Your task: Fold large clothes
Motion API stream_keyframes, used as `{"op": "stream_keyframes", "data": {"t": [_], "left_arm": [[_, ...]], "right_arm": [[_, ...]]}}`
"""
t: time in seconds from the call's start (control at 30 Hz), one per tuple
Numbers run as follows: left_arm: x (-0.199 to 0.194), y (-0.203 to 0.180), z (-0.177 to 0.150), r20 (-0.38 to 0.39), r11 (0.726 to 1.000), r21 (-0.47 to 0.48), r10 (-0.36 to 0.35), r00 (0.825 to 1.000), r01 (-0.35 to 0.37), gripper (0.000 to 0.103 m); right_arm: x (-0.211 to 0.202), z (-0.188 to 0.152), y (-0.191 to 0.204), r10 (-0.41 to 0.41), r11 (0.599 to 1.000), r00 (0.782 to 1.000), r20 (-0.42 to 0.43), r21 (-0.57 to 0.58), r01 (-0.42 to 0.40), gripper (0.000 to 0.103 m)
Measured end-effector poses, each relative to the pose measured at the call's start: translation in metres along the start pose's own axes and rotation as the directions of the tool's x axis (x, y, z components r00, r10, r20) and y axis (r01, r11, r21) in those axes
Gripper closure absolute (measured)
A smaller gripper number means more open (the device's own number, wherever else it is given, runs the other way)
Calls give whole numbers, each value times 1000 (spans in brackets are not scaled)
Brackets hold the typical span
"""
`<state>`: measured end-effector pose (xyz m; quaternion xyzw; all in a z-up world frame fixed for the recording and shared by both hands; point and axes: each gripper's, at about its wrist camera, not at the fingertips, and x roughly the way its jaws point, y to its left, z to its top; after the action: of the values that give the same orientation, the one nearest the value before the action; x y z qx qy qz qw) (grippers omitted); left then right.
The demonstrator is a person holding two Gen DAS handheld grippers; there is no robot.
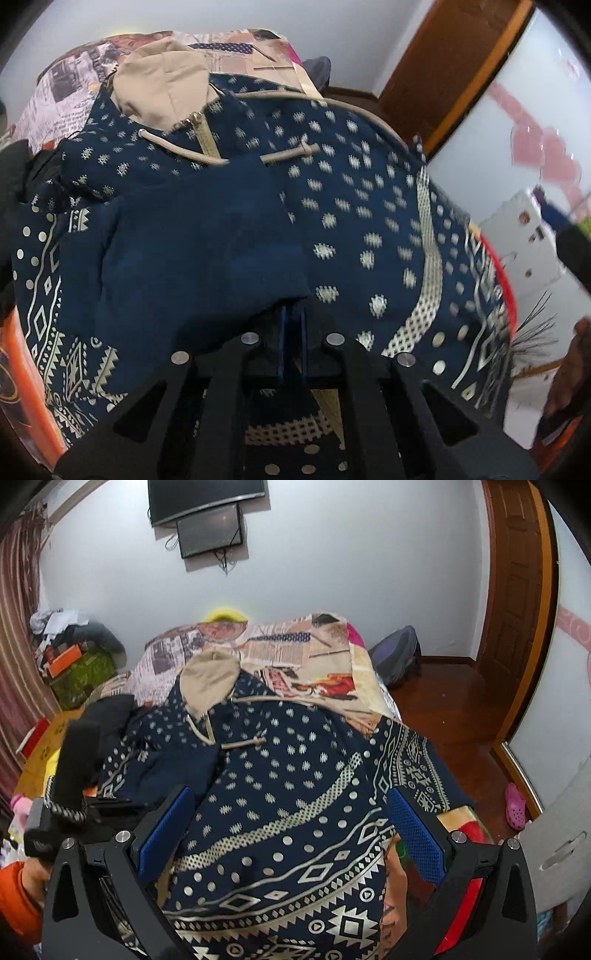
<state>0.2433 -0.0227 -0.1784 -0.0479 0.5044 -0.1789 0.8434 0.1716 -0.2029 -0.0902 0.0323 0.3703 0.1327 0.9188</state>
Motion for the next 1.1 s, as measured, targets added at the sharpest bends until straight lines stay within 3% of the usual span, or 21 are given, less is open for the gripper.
{"op": "stream_keyframes", "data": {"t": [0.1, 0.17, 0.23, 0.4, 0.6, 0.67, 0.77, 1.0, 1.1], "left_arm": [[-6, -1, -2, -7, 999, 44, 29, 1000, -29, 93], [-16, 2, -4, -3, 998, 52, 31, 1000, -30, 81], [-31, 6, -8, 22, 997, 60, 41, 999, -42, 60], [-80, 32, -17, 115, 991, 77, 103, 988, -112, 43], [-123, 85, -28, 190, 965, -23, 261, 947, -261, 41], [-129, 106, -31, 194, 950, -66, 313, 930, -306, 40], [-133, 133, -41, 175, 935, -130, 350, 920, -331, 40], [-118, 169, -73, 95, 916, -214, 366, 926, -340, 40], [-107, 170, -83, 66, 919, -211, 353, 933, -333, 40]], "right_arm": [[2, 0, 3, 7, 1000, 1000, -17, -23, -7, 0], [4, 2, 5, 16, 999, 1000, -24, -36, -17, 0], [6, 5, 9, 31, 998, 999, -28, -50, -32, 0], [13, 16, 34, 71, 989, 997, -43, -129, -76, 0], [28, 28, 81, 131, 954, 989, -65, -263, -144, 0], [36, 29, 100, 158, 935, 983, -89, -308, -178, 0], [51, 28, 125, 198, 903, 969, -150, -356, -240, 0], [95, 11, 183, 201, 810, 929, -310, -480, -335, 12], [118, 2, 201, 178, 793, 907, -382, -490, -362, 20]]}}
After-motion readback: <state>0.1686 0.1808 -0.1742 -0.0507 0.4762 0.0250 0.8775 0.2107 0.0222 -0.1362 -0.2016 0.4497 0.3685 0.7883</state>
